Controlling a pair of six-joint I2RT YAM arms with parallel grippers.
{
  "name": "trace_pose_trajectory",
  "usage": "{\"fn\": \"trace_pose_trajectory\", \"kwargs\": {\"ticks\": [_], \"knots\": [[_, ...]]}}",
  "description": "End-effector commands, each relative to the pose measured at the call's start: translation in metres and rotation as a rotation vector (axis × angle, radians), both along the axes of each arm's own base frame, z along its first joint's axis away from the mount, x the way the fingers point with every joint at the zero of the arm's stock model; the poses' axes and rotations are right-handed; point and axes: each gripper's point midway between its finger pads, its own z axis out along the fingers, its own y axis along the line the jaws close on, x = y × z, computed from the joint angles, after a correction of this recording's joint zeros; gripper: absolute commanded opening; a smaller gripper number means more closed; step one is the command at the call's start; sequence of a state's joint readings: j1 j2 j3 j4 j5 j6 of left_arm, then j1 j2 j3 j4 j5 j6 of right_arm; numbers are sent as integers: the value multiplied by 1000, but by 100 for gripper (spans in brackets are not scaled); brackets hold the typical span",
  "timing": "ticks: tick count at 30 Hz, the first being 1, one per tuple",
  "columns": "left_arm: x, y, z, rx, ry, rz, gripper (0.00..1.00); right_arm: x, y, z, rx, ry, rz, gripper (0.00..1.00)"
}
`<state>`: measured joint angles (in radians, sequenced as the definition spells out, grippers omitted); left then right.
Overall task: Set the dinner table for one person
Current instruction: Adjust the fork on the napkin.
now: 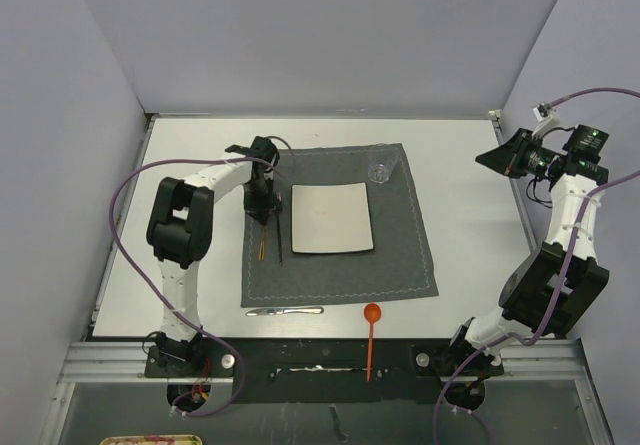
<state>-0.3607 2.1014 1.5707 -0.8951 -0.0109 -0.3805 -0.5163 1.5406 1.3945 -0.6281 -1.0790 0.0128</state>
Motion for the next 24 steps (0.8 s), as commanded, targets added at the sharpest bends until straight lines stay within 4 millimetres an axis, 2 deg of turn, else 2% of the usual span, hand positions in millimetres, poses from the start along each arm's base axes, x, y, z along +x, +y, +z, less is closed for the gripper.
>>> {"fn": "trace_pose_trajectory", "kwargs": {"ticks": [1, 9, 16, 24], "knots": [[11, -1, 49, -28, -125, -5, 0, -2, 8, 30, -23, -99, 32, 5], [-1, 4, 50, -3, -104, -9, 0, -3, 10, 33, -19, -103, 36, 5], [-18, 12, 35, 31, -49, 23, 0, -3, 11, 34, -12, -104, 38, 5], [-17, 13, 25, 48, -18, 28, 0, -6, 13, 35, -11, -104, 40, 5]]}}
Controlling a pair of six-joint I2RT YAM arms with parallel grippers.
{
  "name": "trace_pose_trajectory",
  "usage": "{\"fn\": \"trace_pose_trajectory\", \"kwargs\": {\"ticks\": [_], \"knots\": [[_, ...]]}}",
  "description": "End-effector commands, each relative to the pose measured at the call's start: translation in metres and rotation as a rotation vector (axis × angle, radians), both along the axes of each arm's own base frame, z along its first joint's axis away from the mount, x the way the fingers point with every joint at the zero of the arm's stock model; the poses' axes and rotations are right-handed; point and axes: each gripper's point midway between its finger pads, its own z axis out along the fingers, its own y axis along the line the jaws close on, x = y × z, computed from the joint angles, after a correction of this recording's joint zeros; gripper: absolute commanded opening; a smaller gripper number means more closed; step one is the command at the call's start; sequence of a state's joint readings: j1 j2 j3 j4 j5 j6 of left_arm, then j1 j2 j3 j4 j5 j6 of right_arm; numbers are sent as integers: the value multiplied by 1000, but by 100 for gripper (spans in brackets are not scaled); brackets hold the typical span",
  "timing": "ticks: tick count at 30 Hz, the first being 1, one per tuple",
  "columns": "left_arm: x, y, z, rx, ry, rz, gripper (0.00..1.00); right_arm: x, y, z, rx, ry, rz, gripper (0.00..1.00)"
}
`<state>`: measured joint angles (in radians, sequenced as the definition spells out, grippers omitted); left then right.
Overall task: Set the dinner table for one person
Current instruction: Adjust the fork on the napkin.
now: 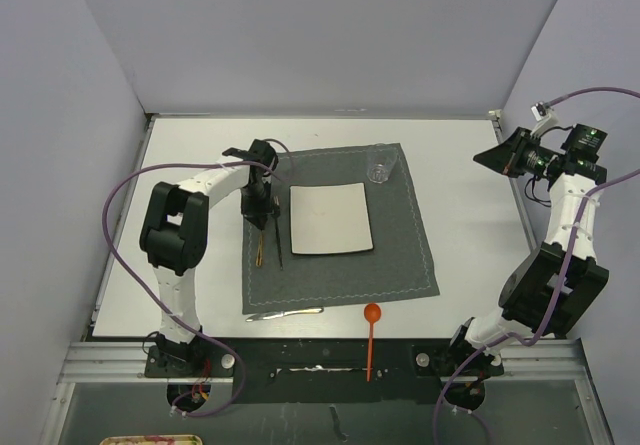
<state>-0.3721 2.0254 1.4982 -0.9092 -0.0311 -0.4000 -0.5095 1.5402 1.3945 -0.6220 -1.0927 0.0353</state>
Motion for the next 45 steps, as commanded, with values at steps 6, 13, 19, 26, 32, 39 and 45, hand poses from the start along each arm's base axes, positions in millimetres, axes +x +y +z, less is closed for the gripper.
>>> {"fn": "trace_pose_trajectory", "kwargs": {"ticks": [6, 13, 19, 26, 32, 39, 45], "knots": [[3, 7, 12, 34, -7, 12, 0, -4, 8, 31, -27, -103, 31, 6], [2, 10, 9, 48, 0, 15, 3, -3, 9, 31, -26, -106, 33, 6], [5, 12, 13, 57, -11, 12, 4, -2, 10, 29, -23, -102, 36, 6], [2, 14, 4, 74, 22, 5, 4, -2, 12, 28, -20, -102, 42, 5], [3, 12, 0, 66, 32, -1, 8, 0, 11, 29, -18, -101, 43, 5], [2, 12, 0, 63, 41, -1, 11, 0, 12, 27, -20, -98, 45, 5], [6, 11, 11, 53, 12, -9, 13, 0, 13, 25, -17, -93, 45, 5]]}}
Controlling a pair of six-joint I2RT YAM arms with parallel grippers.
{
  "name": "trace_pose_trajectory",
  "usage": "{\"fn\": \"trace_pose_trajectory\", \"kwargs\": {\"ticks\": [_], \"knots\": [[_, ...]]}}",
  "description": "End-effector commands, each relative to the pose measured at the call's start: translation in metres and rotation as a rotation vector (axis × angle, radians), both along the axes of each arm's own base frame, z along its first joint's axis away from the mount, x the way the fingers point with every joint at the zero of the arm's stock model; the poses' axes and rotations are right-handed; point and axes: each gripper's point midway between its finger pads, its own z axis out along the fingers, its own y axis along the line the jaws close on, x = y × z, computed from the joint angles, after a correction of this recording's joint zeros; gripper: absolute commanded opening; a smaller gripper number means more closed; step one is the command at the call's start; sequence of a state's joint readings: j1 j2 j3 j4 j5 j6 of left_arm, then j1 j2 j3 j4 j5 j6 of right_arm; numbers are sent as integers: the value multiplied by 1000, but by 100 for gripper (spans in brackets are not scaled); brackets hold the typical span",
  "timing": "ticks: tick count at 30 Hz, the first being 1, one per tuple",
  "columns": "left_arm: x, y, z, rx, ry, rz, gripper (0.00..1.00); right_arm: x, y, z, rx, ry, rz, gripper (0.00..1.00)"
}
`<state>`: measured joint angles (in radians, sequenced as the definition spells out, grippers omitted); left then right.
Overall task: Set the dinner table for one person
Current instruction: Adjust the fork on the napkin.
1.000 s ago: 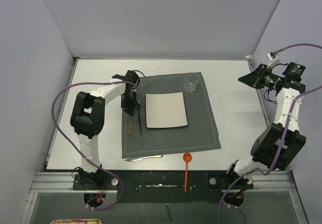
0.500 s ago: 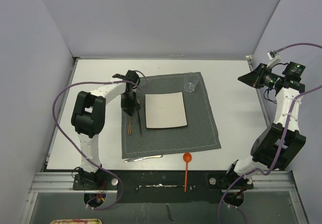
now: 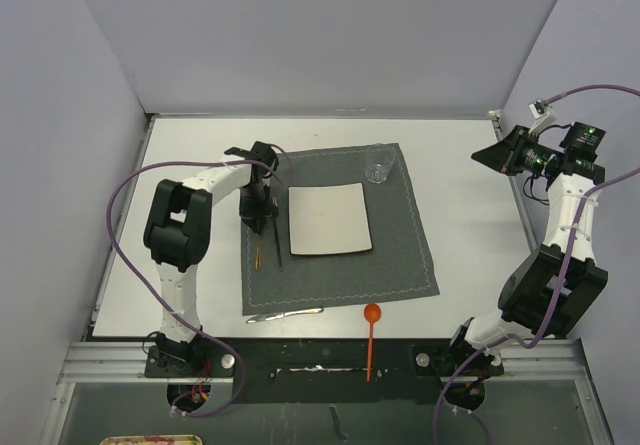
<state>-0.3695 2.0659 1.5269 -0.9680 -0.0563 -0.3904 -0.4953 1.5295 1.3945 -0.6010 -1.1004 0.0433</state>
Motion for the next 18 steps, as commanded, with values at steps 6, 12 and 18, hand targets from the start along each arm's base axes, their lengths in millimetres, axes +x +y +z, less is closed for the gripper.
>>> {"fn": "trace_pose_trajectory", "kwargs": {"ticks": [6, 12, 18], "knots": [[5, 3, 11, -1, -21, -9, 14, -1, 7, 20, -11, -73, 32, 5], [3, -2, 7, -14, -10, -21, 13, -2, 8, 21, -12, -73, 33, 5], [1, -8, -1, -26, 14, -29, 11, -2, 7, 19, -15, -68, 31, 4]]}}
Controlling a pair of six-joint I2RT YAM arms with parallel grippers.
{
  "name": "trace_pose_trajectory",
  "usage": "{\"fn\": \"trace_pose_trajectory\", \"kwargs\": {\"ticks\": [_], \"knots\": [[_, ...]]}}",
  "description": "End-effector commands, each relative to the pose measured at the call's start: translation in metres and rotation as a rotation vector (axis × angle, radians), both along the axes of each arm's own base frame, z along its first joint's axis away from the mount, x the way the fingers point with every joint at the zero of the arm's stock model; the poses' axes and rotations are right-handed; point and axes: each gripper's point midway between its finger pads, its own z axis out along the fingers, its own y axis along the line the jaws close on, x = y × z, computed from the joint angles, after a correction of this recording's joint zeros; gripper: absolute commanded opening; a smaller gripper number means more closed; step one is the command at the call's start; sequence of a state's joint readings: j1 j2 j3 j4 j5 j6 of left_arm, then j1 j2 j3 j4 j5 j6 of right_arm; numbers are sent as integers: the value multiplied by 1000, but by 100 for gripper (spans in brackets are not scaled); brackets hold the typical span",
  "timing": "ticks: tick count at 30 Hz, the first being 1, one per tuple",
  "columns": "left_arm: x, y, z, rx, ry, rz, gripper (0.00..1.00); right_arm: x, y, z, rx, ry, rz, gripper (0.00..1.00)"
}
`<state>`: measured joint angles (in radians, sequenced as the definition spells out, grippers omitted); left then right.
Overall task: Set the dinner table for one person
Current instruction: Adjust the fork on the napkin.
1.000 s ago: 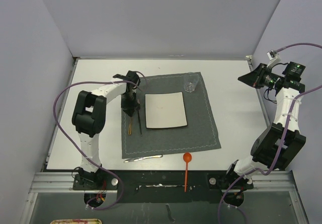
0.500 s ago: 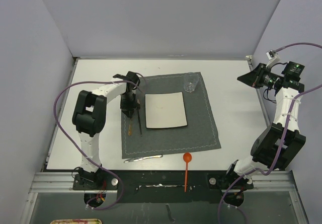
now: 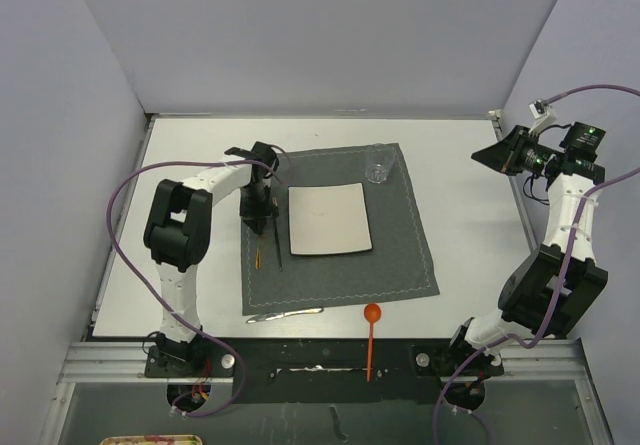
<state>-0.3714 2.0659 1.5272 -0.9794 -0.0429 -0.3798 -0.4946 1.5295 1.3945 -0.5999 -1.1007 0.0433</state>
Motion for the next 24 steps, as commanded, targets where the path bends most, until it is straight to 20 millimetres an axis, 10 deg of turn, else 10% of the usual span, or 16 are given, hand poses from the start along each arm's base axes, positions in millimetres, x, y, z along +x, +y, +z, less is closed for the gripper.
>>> {"fn": "trace_pose_trajectory", "kwargs": {"ticks": [1, 24], "knots": [[5, -6, -1, -19, -3, -17, 10, -2, 8, 19, -15, -68, 32, 4], [15, -7, 8, -8, -32, -30, 4, 1, 8, 16, -13, -63, 34, 4]]}}
